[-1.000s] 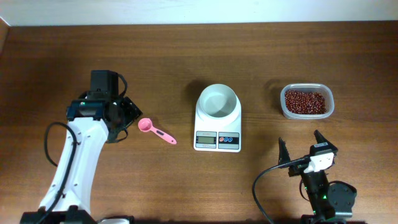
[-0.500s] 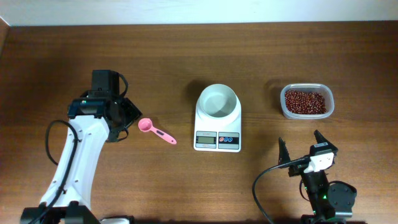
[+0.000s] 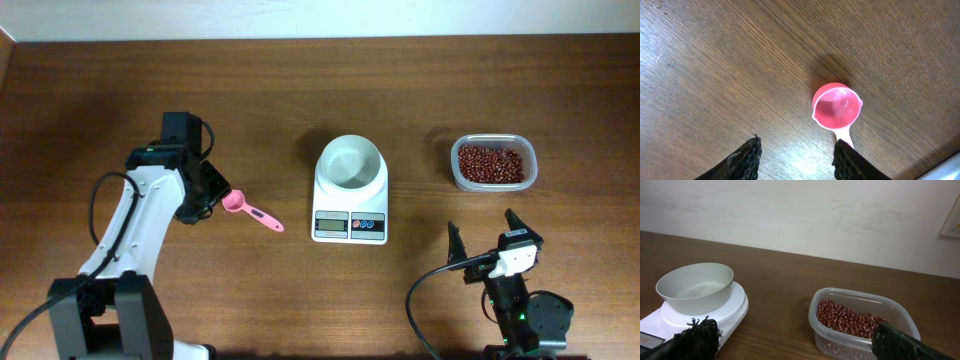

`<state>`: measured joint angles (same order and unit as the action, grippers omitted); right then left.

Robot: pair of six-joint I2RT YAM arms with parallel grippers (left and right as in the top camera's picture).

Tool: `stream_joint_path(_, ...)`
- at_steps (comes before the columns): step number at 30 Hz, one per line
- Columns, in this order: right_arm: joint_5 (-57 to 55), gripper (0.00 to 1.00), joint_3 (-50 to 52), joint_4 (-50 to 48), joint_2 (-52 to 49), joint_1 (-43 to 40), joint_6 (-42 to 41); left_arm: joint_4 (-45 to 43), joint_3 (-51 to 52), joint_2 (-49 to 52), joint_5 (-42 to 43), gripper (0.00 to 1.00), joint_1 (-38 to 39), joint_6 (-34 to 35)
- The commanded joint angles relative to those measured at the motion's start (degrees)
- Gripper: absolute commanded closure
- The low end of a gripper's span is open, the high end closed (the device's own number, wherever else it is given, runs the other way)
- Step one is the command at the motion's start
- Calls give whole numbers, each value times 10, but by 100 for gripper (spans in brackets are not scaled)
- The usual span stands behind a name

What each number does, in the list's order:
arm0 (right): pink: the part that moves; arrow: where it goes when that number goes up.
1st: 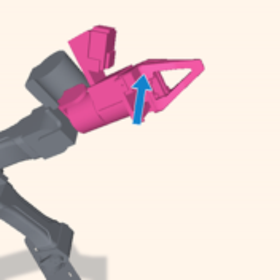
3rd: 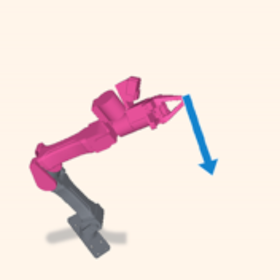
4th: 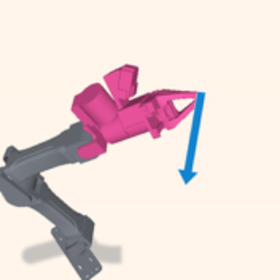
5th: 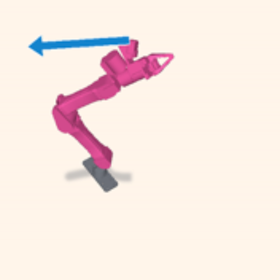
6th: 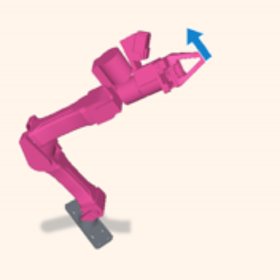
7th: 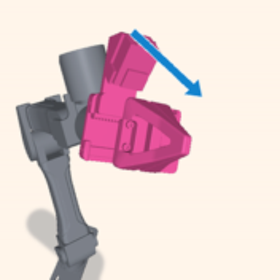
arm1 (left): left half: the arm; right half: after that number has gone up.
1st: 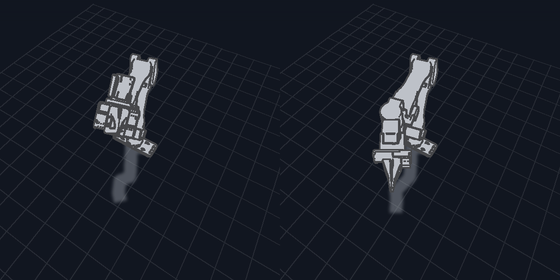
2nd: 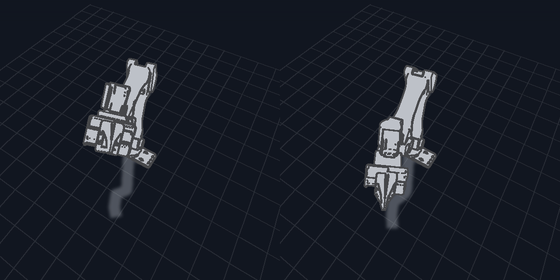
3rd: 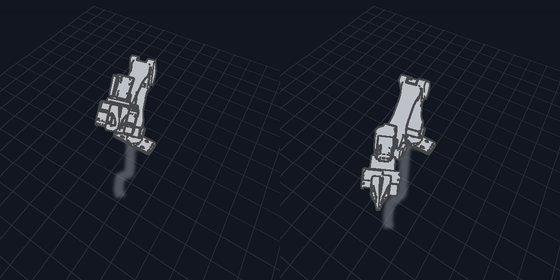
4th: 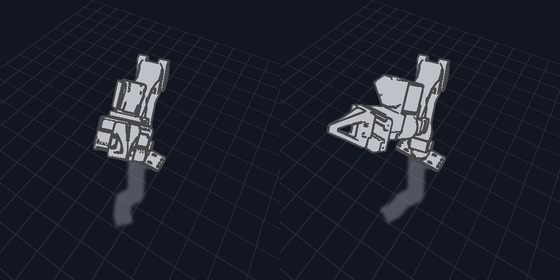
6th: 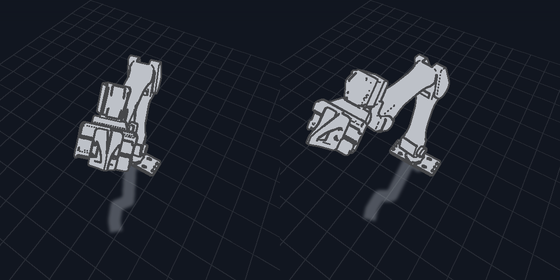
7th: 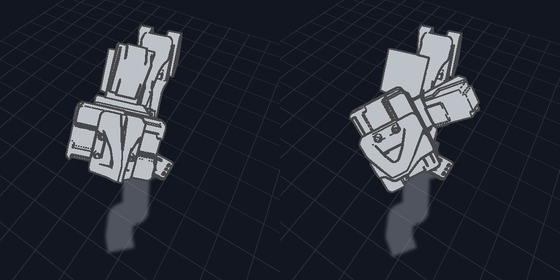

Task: Scoop and weigh 50g on scale
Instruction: 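Lower the left gripper onto the scoop cup rim and close it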

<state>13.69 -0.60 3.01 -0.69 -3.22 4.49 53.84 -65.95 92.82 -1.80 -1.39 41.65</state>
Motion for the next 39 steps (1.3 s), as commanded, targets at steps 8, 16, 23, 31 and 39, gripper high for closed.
stream_joint_path(8, -7, 1, 3, 3, 5, -2, -2, -6, -6, 28, 7, 55, 2, 2)
stream_joint_path(16, -7, 1, 3, 3, 5, -2, -2, -10, -6, 28, 7, 55, 2, 2)
stream_joint_path(23, -7, 1, 3, 3, 5, -2, -2, -20, -5, 28, 7, 53, 2, 2)
stream_joint_path(31, -7, 1, 3, 3, 5, -2, -2, -22, -5, 28, 5, 46, 2, 2)
stream_joint_path(39, -7, 1, 3, 3, 5, -2, -2, -22, -5, 30, 5, 50, 2, 2)
